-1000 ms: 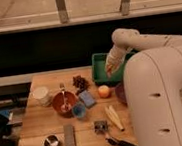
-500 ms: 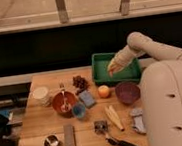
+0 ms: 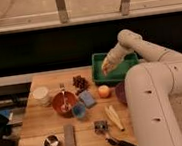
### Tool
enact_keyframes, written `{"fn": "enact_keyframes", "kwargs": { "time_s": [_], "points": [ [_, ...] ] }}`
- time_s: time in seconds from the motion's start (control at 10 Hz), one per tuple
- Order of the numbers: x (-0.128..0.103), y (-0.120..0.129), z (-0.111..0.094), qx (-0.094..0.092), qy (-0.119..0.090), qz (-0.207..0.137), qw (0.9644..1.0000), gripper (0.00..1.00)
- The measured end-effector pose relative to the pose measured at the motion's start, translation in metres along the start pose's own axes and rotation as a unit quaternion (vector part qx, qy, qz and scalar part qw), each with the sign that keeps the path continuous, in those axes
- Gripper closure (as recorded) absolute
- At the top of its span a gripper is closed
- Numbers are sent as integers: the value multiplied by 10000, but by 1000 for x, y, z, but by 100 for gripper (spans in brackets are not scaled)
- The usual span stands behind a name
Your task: Place pepper in tray
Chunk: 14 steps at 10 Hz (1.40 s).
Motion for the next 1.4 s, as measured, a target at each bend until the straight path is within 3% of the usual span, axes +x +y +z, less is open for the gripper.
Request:
{"fn": "enact_keyframes", "kwargs": {
  "time_s": [1.1, 1.3, 1.4],
  "points": [
    [0, -2, 0, 12, -5, 15, 10000, 96],
    [0, -2, -1, 12, -7, 20, 10000, 100],
    [0, -2, -1, 12, -7, 19, 10000, 96]
  ]
}}
